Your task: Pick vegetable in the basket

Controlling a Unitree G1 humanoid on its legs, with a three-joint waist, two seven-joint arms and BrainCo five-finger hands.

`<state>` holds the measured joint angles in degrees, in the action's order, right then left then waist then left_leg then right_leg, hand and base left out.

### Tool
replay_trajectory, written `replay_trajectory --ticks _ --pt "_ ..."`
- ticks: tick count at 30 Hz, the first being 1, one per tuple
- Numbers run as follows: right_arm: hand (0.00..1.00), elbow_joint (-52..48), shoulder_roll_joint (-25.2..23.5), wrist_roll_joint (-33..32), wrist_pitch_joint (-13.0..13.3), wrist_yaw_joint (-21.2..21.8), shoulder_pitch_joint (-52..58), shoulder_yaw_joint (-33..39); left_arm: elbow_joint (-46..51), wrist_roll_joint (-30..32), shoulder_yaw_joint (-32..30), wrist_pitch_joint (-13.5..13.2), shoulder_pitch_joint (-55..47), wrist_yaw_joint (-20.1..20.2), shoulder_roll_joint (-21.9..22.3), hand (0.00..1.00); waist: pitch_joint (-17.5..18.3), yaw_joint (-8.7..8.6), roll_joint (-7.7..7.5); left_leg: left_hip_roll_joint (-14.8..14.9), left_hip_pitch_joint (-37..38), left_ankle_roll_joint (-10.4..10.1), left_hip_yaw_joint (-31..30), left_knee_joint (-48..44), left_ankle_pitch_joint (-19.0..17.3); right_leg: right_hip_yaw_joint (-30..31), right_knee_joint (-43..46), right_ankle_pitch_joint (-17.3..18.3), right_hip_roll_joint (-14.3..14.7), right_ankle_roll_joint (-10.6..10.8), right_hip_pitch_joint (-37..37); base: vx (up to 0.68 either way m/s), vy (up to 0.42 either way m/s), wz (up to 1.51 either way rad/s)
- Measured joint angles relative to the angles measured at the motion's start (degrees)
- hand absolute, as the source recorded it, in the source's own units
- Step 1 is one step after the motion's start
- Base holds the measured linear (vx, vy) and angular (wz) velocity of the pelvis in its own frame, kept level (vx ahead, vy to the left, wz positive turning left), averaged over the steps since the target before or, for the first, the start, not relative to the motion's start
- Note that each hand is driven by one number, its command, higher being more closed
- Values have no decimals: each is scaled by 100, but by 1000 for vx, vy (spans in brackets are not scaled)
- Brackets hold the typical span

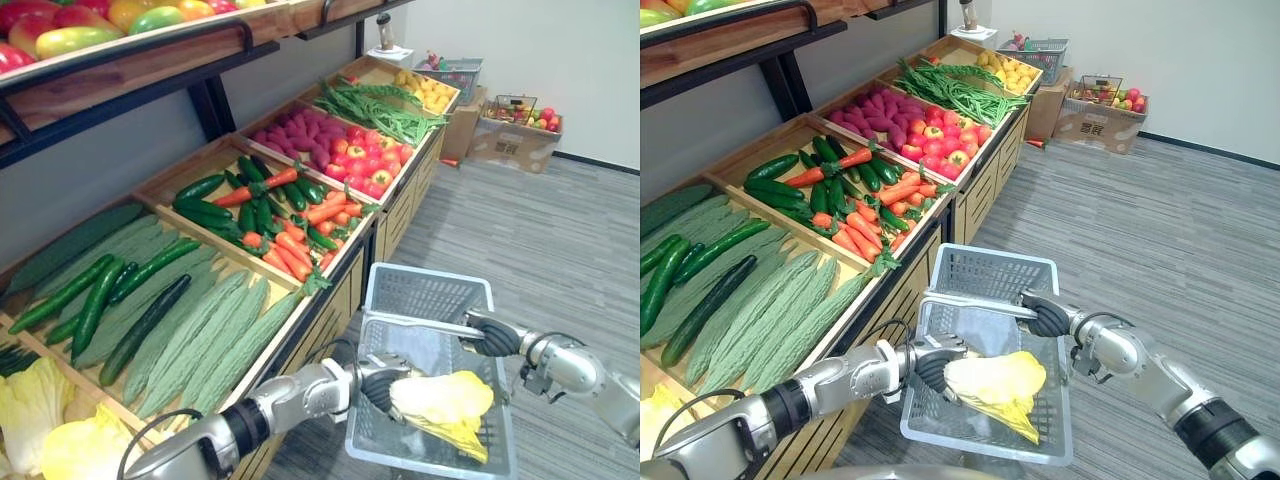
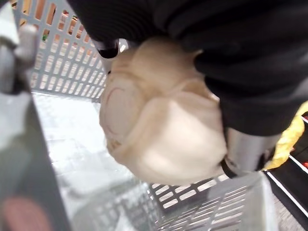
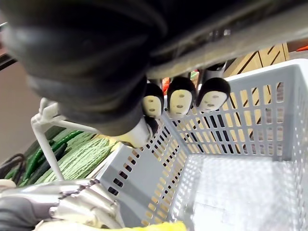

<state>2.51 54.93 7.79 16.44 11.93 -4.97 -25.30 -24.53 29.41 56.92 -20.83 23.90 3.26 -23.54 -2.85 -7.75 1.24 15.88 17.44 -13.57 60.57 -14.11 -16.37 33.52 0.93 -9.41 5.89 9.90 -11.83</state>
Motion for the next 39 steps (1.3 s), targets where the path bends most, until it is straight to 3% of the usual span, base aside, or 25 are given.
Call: replay_trajectory --ticks 1,9,18,23,31,36,39 --pt "100 1 -35 -2 -1 14 -1 0 -184 113 -18 32 12 -55 94 0 -3 -1 -9 0 0 0 6 0 0 0 0 0 -1 0 -1 0 0 0" --pt "100 16 -381 -90 -11 123 -10 0 -1057 1159 -347 223 179 -558 590 0 -59 10 -102 0 -22 1 13 14 1 -19 -2 0 -13 0 -20 0 0 0" --pt "100 80 -504 -99 -93 138 -8 10 -1458 1223 -573 297 326 -694 817 0 -109 12 -146 -54 -92 33 -76 101 25 -108 -5 0 -89 2 -59 0 2 6" --pt "100 304 -907 -89 -92 130 161 218 -1297 1215 -687 352 303 -707 772 0 -164 51 -215 -83 -237 137 -482 160 94 -453 -71 1 -312 2 32 -38 -19 38" --pt "100 1341 -1710 497 -137 -165 948 1560 1543 512 -1555 249 -640 -743 76 0 -181 396 -260 -154 -562 303 -1541 328 295 -1407 -151 73 -754 -72 315 -41 -37 67" --pt "100 2918 -2361 1269 -407 -556 1313 2609 3213 -155 -2536 193 -1574 -805 -430 0 -145 619 -337 -458 -976 495 -2692 772 674 -2422 -299 153 -1258 -58 542 -46 -38 107" --pt "100 3974 -2691 1443 -587 -735 1334 3272 3771 -256 -3039 127 -1980 -811 -566 0 -126 664 -353 -572 -1167 577 -3294 904 831 -2964 -351 216 -1424 -58 709 -14 -24 115"
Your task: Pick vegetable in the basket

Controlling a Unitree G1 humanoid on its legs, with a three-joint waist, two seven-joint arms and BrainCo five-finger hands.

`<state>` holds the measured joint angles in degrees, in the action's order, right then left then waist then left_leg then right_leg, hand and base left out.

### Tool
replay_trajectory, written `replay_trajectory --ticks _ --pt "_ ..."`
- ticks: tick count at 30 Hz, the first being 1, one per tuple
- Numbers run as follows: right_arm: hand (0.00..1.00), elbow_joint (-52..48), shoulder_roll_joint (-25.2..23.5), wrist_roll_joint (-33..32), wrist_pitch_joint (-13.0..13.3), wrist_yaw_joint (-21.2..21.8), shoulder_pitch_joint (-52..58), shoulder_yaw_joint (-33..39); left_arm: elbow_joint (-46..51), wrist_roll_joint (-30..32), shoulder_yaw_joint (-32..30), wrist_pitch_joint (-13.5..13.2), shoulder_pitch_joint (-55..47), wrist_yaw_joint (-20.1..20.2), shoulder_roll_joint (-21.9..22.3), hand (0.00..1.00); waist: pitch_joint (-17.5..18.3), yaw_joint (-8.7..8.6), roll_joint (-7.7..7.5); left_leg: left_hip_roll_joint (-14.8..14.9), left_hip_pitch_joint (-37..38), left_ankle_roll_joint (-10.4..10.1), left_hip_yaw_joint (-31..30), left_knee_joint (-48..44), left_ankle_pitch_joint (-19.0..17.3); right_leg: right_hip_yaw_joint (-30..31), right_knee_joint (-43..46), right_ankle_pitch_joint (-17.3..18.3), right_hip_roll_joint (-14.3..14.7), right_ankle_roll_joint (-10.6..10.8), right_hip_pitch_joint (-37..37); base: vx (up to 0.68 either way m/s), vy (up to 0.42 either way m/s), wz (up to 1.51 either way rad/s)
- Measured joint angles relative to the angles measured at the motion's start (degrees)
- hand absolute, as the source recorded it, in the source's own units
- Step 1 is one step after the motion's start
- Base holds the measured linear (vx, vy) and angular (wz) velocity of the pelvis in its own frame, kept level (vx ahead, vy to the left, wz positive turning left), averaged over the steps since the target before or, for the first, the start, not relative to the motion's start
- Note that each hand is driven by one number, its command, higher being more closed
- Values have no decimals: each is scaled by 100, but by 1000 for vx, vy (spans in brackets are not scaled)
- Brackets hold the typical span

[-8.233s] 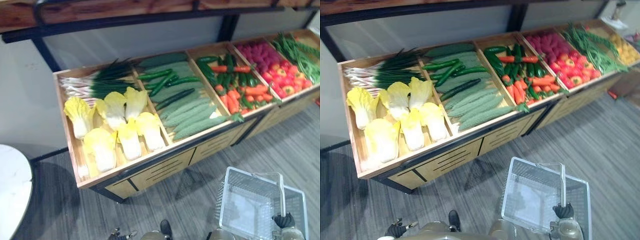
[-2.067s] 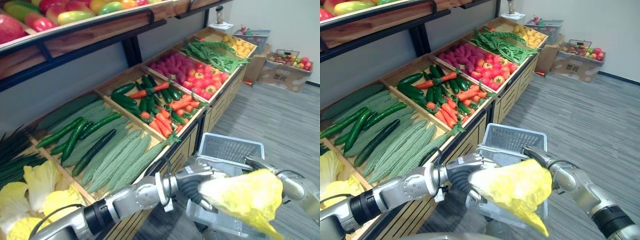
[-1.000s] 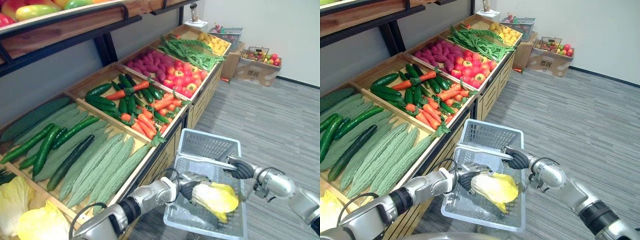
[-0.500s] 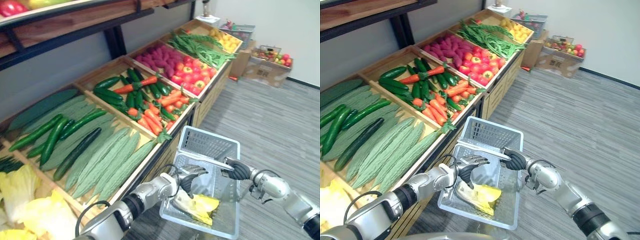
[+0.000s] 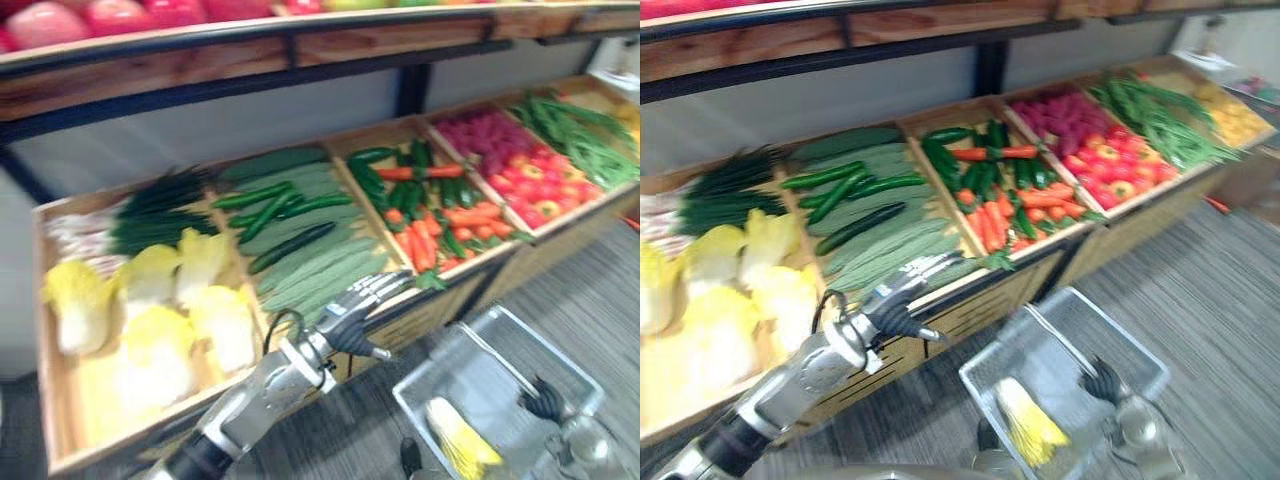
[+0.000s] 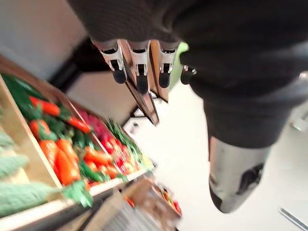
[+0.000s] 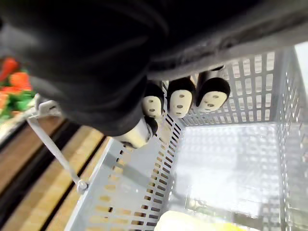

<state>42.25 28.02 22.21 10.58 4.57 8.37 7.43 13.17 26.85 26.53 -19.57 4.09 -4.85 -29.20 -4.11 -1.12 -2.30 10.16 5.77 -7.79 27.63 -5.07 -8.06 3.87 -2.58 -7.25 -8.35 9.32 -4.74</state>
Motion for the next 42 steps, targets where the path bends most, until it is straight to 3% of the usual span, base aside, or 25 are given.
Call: replay_trajectory --ticks 3,4,7,13,16,18,24,28,32,35,38,42 --pt "100 1169 -304 23 -208 -286 -83 711 443 -188 -685 -29 -390 -125 -43 0 59 131 -23 -146 -239 74 -603 159 182 -531 -102 11 -182 8 117 -10 -30 100" --pt "100 1678 -491 11 -288 -434 -114 1125 695 -190 -1185 -28 -625 -241 0 0 94 147 -32 -220 -361 106 -930 220 287 -834 -137 28 -254 26 190 -5 -24 79" --pt "100 2120 -701 -111 -350 -660 -101 1520 885 -192 -1761 -15 -924 -471 205 0 193 154 -53 -276 -482 132 -1232 300 408 -1123 -136 62 -305 32 229 -8 -25 74" --pt "100 2668 -1213 -496 -448 -1056 113 2249 876 -195 -2893 276 -1622 -925 1315 0 335 279 -169 -325 -719 106 -1924 498 653 -1822 -111 203 -350 -3 395 -20 -30 58" --pt "100 2666 -1373 -637 -515 -1171 150 2407 133 -197 -3577 386 -1850 -1194 1839 0 385 308 -139 -330 -738 130 -2103 581 800 -2031 -85 251 -345 -83 404 -10 -16 36" --pt "100 2658 -1405 -656 -515 -1177 166 2433 -792 -218 -4145 635 -1848 -1436 2149 0 425 290 -98 -335 -762 121 -2215 646 843 -2131 -85 271 -344 -108 409 -44 -15 18" --pt "100 2494 -1641 -767 -523 -1273 334 2579 -2255 -738 -4648 975 -1951 -1806 2355 0 521 276 -128 -336 -738 141 -2383 831 971 -2387 -136 297 -334 -136 512 -22 -11 18" --pt "100 2174 -1817 -872 -578 -1297 452 2573 -3624 -1079 -4990 1254 -2067 -1563 2463 0 569 271 -123 -337 -650 138 -2344 909 990 -2386 -140 311 -341 -122 546 0 0 0" --pt "100 2125 -1866 -865 -661 -1293 388 2547 -5560 -1329 -5102 1484 -2045 -965 2465 0 637 160 -96 -323 -551 135 -2247 1013 992 -2313 -171 312 -325 -119 535 2 -2 -10" --pt "100 2185 -1855 -861 -667 -1292 307 2555 -6810 -1329 -5091 1495 -2025 -646 2439 0 643 101 -79 -308 -499 105 -2167 1016 959 -2220 -205 311 -302 -118 534 14 -1 -17" --pt "100 2368 -1802 -859 -682 -1280 242 2589 -7292 -1735 -4869 1533 -2021 -103 2419 0 642 86 -66 -278 -447 53 -2117 1015 941 -2146 -225 309 -263 -117 541 20 -8 -14" --pt "100 2413 -1768 -855 -696 -1282 136 2587 -7477 -1978 -4653 1513 -1917 72 2417 0 637 56 -6 -261 -425 62 -2040 997 927 -2053 -213 294 -243 -92 508 12 -4 -13"
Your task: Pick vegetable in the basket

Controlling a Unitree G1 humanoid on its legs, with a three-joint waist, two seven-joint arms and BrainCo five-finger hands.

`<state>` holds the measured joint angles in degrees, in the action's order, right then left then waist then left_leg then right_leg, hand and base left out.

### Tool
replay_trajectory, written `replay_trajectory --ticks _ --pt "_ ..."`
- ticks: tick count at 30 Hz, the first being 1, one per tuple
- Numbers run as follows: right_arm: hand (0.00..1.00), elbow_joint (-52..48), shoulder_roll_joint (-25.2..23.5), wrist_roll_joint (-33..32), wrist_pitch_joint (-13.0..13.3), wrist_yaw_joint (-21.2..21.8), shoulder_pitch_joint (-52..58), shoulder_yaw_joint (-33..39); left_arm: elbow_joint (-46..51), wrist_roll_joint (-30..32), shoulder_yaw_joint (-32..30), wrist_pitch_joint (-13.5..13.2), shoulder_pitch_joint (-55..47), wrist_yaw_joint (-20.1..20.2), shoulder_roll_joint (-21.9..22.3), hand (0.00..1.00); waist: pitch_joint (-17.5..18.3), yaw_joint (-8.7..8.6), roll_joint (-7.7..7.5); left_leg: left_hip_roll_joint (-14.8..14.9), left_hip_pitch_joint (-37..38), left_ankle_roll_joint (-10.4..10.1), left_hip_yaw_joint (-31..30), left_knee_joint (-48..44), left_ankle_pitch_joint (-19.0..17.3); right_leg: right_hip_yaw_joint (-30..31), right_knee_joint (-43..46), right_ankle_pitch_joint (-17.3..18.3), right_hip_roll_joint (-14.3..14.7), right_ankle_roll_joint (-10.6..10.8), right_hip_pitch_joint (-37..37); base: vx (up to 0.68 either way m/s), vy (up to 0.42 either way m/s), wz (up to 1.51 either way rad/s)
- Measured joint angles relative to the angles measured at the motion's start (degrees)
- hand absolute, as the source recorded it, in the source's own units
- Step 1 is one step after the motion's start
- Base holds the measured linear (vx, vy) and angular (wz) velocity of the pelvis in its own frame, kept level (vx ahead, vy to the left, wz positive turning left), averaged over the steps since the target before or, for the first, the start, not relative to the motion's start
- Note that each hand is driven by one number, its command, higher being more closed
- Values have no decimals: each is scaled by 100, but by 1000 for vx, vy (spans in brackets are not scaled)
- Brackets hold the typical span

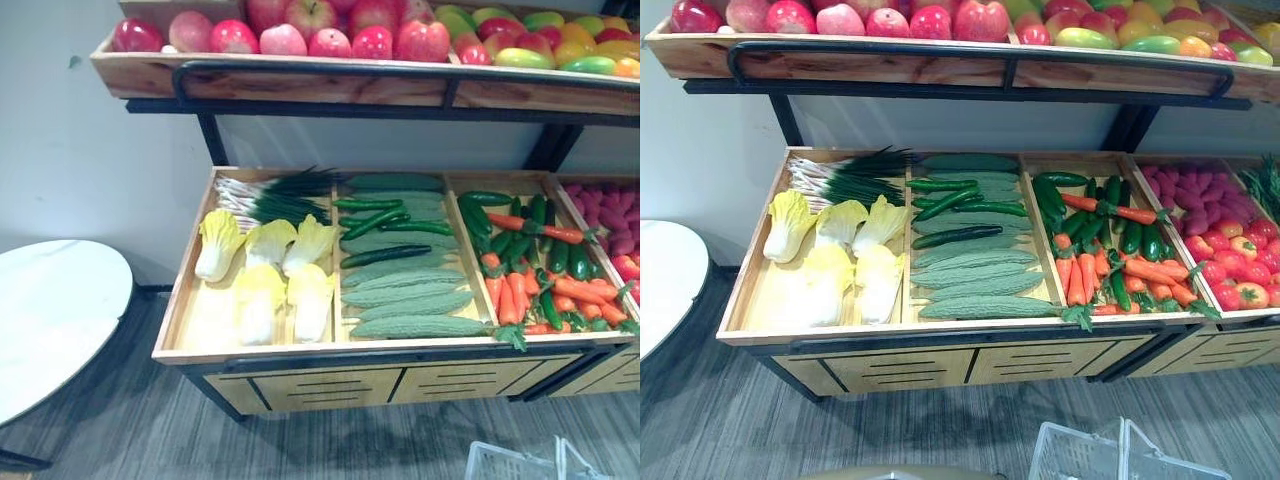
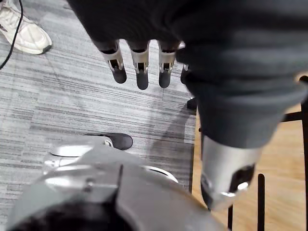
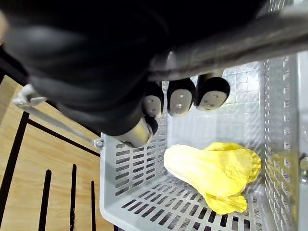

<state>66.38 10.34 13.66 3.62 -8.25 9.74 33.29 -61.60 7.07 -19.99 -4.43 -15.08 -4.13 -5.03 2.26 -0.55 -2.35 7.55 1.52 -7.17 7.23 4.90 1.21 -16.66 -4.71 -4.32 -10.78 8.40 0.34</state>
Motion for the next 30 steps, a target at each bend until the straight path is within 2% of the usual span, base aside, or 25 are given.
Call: replay_trajectory --ticks 3,7,8,11,12,13,14,15,16,17,18,19,21,22,23,24,26,27,30 --pt "100 30 -5 -18 1 -1 -23 22 -72 -195 64 3 95 10 18 0 -80 -101 24 2 114 -10 8 -8 -41 44 351 167 -45 37 -40 0 0 0" --pt "100 128 -92 -161 16 2 -3 134 -234 -244 175 8 258 -13 5 0 -291 -105 11 -18 293 24 147 -145 -225 227 1367 509 -204 -20 -349 -16 20 -18" --pt "100 92 -168 -250 38 10 -32 136 -237 -241 218 9 273 -43 -33 0 -378 -104 -22 -4 332 32 322 -156 -269 473 1708 502 -204 -33 -576 -72 29 -58" --pt "100 81 -383 -351 66 10 -69 106 -257 -232 231 8 263 -63 -119 0 -571 -98 -135 -4 565 27 817 -127 -306 722 1664 388 -112 -194 -671 -71 45 -92" --pt "100 78 -464 -369 61 11 -78 90 -275 -229 247 4 279 -64 -164 0 -562 -94 -268 -49 611 35 1063 -155 -321 731 1576 335 -96 -272 -742 -67 65 -126" --pt "100 36 -547 -425 60 17 -112 -22 -320 -224 274 5 396 -60 -213 0 -644 -96 -357 -67 621 138 1361 -326 -411 722 1429 72 -50 -630 -856 -132 82 -182" --pt "100 -67 -571 -485 70 16 -164 -160 -408 -188 358 -1 518 -42 -176 0 -747 -66 -119 22 463 402 1559 -485 -457 700 858 -559 214 -1232 -877 -194 65 -190" --pt "100 -146 -534 -484 71 24 -228 -200 -438 -174 400 -5 566 -30 -130 0 -773 0 -68 180 443 434 1844 -509 -475 447 729 -725 265 -1475 -924 -307 25 -200" --pt "100 -196 -534 -483 36 89 -342 -232 -370 -133 433 -5 674 -7 -155 0 -926 -25 -50 265 443 428 2293 -592 -471 -537 2318 198 48 -1432 -1240 -267 -18 -150" --pt "100 -215 -520 -494 36 109 -249 -213 -339 -132 532 3 709 -14 -183 0 -967 -104 -23 333 459 440 2455 -659 -472 -956 3534 804 -201 -1373 -1297 -229 -11 -135" --pt "100 -197 -514 -523 36 109 -83 -152 -345 -134 677 4 726 -11 -224 0 -964 -121 -20 357 496 410 2670 -683 -443 -1175 4373 1116 -473 -1320 -1100 -114 2 -86" --pt "100 -159 -500 -524 36 107 -14 -111 -347 -136 677 5 740 -15 -222 0 -963 -112 -21 360 528 388 2820 -686 -418 -1246 4600 1211 -609 -1255 -956 -83 -4 -119" --pt "100 -16 -420 -511 12 91 2 -60 -355 -137 661 14 712 -42 -224 0 -917 -81 -99 370 591 344 3630 -782 -357 -1538 4471 1430 -1161 -905 -489 -53 -67 -175" --pt "100 3 -416 -509 -12 96 -24 -71 -356 -134 662 14 719 -61 -239 0 -900 -74 -163 388 579 338 3883 -865 -341 -1667 4285 1481 -1178 -762 -526 -60 -144 -223" --pt "100 1 -409 -509 -52 95 -184 -162 -416 -133 662 23 775 -65 -241 0 -933 -65 -91 529 547 389 4326 -1013 -311 -1939 3823 1524 -875 -757 -598 -166 -225 -227" --pt "100 -9 -357 -509 -51 91 -308 -246 -453 -130 684 43 785 -66 -193 0 -911 -54 15 609 474 403 4501 -957 -319 -1914 3080 1510 -472 -775 -580 -225 -261 -220" --pt "100 3 -299 -510 -67 68 -398 -238 -447 -137 806 61 906 -64 -162 0 -944 -85 128 622 514 380 4703 -855 -259 -1660 2266 1498 -42 -755 -577 -232 -275 -164" --pt "100 12 -279 -510 -67 65 -397 -247 -451 -149 844 68 1027 -62 -162 0 -971 -125 176 753 531 367 4786 -1015 -167 -1485 1990 1367 142 -761 -552 -176 -277 -113" --pt "100 31 -343 -506 -78 52 -193 -372 -403 -217 819 46 1089 -66 -132 0 -931 -148 185 1062 619 333 5008 -1447 -73 -1238 1361 1189 463 -725 -371 -104 -179 -63"
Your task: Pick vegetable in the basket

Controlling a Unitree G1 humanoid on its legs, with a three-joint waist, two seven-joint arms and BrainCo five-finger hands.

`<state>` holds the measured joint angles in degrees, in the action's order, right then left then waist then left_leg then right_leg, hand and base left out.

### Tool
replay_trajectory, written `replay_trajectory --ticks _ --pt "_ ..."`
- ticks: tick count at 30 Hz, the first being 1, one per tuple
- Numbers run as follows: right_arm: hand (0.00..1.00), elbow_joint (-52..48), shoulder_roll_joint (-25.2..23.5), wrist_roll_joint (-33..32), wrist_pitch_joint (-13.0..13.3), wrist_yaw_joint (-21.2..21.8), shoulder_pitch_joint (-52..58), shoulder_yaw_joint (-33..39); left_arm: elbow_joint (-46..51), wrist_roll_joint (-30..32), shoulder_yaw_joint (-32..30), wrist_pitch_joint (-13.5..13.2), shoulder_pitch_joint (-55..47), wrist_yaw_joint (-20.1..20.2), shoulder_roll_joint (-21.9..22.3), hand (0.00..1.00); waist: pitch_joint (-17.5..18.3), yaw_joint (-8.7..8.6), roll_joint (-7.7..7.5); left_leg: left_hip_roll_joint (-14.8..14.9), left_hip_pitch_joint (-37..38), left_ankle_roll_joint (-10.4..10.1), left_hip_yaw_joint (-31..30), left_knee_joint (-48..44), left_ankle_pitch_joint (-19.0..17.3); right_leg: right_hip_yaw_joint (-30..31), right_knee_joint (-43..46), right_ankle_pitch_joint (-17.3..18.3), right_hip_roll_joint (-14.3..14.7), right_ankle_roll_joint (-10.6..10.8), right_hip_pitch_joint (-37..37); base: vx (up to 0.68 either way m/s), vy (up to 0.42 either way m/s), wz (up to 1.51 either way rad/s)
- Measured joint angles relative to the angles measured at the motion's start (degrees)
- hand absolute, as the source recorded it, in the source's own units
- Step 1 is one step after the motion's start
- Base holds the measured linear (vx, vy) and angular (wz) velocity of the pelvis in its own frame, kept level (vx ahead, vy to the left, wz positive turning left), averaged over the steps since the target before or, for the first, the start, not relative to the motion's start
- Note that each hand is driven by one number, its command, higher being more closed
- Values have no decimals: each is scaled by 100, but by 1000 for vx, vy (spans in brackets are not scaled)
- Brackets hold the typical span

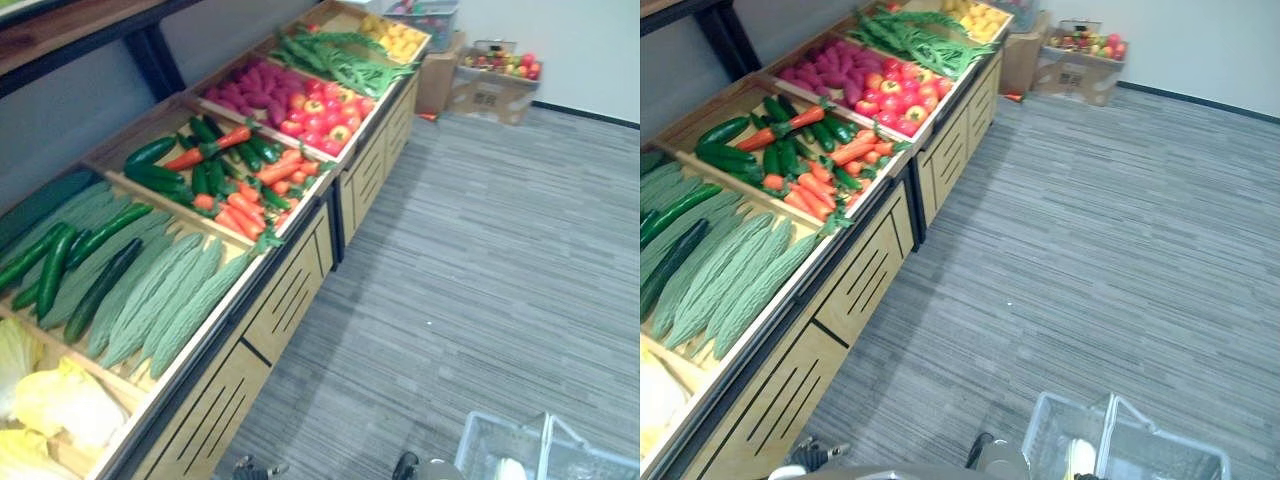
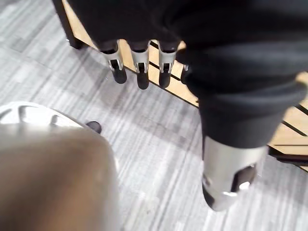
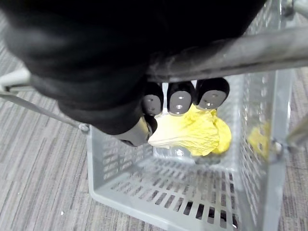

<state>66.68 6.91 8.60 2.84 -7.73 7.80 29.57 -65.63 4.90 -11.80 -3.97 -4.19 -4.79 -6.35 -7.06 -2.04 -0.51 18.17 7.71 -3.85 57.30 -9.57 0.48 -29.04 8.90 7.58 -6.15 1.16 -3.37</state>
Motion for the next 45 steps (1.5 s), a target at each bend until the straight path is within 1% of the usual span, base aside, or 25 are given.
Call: replay_trajectory --ticks 3,4,6,7,8,11,13,14,16,17,18,19,23,27,30,32,34,35,37,38,40,41,43,44,45 --pt "100 82 -70 15 11 46 29 -87 30 -39 -373 17 -11 -10 89 0 -37 -102 35 553 9 -1 378 -906 -1 272 -305 -102 232 -18 56 -73 -85 -83" --pt "100 153 -96 6 29 59 41 -93 76 -296 -572 11 -24 -48 114 0 -114 -83 -13 801 -100 33 -121 -1558 10 664 -278 -228 338 -120 79 -41 -80 -104" --pt "100 183 -5 5 33 60 -9 -158 93 -598 -669 -33 -62 -124 144 0 -168 -76 -44 383 -405 -181 -1679 -1530 -399 1048 -285 -288 323 -165 61 -23 -20 -115" --pt "100 222 102 8 40 59 -61 -273 75 -735 -670 -47 -88 -159 204 0 -189 -68 1 -162 -499 -256 -2905 -1258 -709 1390 -323 -348 305 -121 61 -8 57 -142" --pt "100 271 213 12 54 66 -96 -380 76 -833 -665 -55 -130 -166 246 0 -175 -68 40 -571 -543 -265 -3685 -1012 -889 1667 -393 -403 308 -88 69 -2 86 -142" --pt "100 309 257 10 134 76 -50 -493 74 -854 -673 -102 -134 -154 255 0 -173 -74 89 -876 -784 -257 -4757 -475 -961 2061 -508 -480 349 28 75 -1 110 -93" --pt "100 308 263 7 146 73 5 -481 73 -859 -722 -104 -134 -144 282 0 -160 -74 134 -886 -883 -275 -5135 -132 -931 2225 -574 -539 383 122 68 19 215 -63" --pt "100 300 333 -3 159 72 43 -477 63 -858 -769 -103 -163 -134 375 0 -131 -62 309 -843 -969 -314 -5457 180 -783 2352 -643 -601 487 219 51 44 241 -66" --pt "100 284 281 -6 162 67 25 -469 51 -858 -824 -101 -206 -119 385 0 -66 -34 305 -963 -970 -273 -5264 154 -908 2516 -846 -712 355 318 149 94 263 -52" --pt "100 279 158 -7 165 76 63 -465 56 -856 -824 -112 -212 -117 331 0 -55 -17 189 -1140 -958 -164 -5124 174 -976 2610 -1057 -871 167 464 197 130 277 -28" --pt "100 279 88 -8 164 69 64 -468 58 -856 -823 -116 -209 -117 305 0 -19 -4 106 -1244 -950 -128 -5057 202 -981 2653 -1086 -933 65 514 176 148 313 -25" --pt "100 278 60 -12 162 69 73 -477 58 -854 -809 -115 -209 -118 298 0 -10 11 94 -1308 -931 -84 -4996 243 -980 2680 -1085 -953 -1 525 158 127 230 -17" --pt "100 167 110 -74 156 50 105 -467 57 -754 -505 -121 -210 -119 222 0 30 56 50 -1648 -720 130 -4829 397 -1004 2809 -1086 -947 -273 634 159 159 183 -14" --pt "100 154 75 -69 161 64 53 -475 55 -559 -235 -181 -180 -121 137 0 23 72 9 -1698 -618 225 -4815 288 -1090 2794 -531 -802 -329 678 16 130 106 -7" --pt "100 -5 -16 -119 229 62 22 -450 68 -347 -30 -193 -173 -122 97 0 -81 76 29 -1621 -346 303 -4723 134 -1262 2817 1340 -601 -304 529 -630 42 76 -12" --pt "100 -279 -160 -186 272 59 114 -474 96 -124 34 -188 -111 -123 -19 0 -184 55 -108 -1711 -148 464 -4625 -86 -1652 2799 2989 -667 -495 428 -1292 -7 74 -13" --pt "100 -403 -245 -192 286 59 153 -534 228 -30 31 -164 -179 -160 -26 0 -213 74 -158 -1683 3 516 -4551 -306 -1923 2760 3818 -862 -594 230 -1604 49 34 -27" --pt "100 -480 -350 -201 307 58 219 -534 260 119 63 -161 -171 -169 -32 0 -219 59 -161 -1642 71 507 -4538 -366 -2031 2615 4133 -717 -596 146 -1791 96 20 -24" --pt "100 -507 -427 -241 343 58 261 -541 306 276 210 -158 -136 -170 -54 0 -228 54 -136 -1569 148 485 -4509 -336 -2052 2235 4055 -381 -604 182 -1958 194 -12 -11" --pt "100 -507 -469 -245 340 60 256 -539 346 311 378 -149 -17 -173 -67 0 -255 51 -83 -1469 168 426 -4473 -306 -2083 1788 3423 -291 -563 197 -2058 315 -63 -1" --pt "100 -505 -489 -243 311 67 250 -538 501 310 636 -152 160 -182 -67 0 -274 53 -60 -1416 188 339 -4478 -197 -2069 1581 2296 -402 -491 356 -2086 317 -117 10" --pt "100 -503 -496 -243 275 58 237 -528 729 312 966 -172 419 -188 -20 0 -324 55 -27 -1377 312 211 -4516 -63 -2097 1602 1069 -566 -412 497 -2018 387 -202 17" --pt "100 -500 -490 -243 242 53 272 -514 939 353 1178 -206 653 -197 23 0 -352 40 -30 -1312 469 49 -4568 25 -2188 1717 295 -721 -373 496 -1930 455 -280 25" --pt "100 -468 -504 -244 160 60 338 -506 1125 497 1285 -242 881 -234 90 0 -364 15 1 -1145 704 -148 -4640 173 -2336 1692 423 -971 -354 429 -1960 431 -317 35" --pt "100 -444 -503 -245 126 59 342 -469 1161 519 1327 -257 971 -250 123 0 -357 -45 48 -1010 766 -191 -4701 225 -2379 1648 695 -1033 -289 411 -2021 549 -393 53"
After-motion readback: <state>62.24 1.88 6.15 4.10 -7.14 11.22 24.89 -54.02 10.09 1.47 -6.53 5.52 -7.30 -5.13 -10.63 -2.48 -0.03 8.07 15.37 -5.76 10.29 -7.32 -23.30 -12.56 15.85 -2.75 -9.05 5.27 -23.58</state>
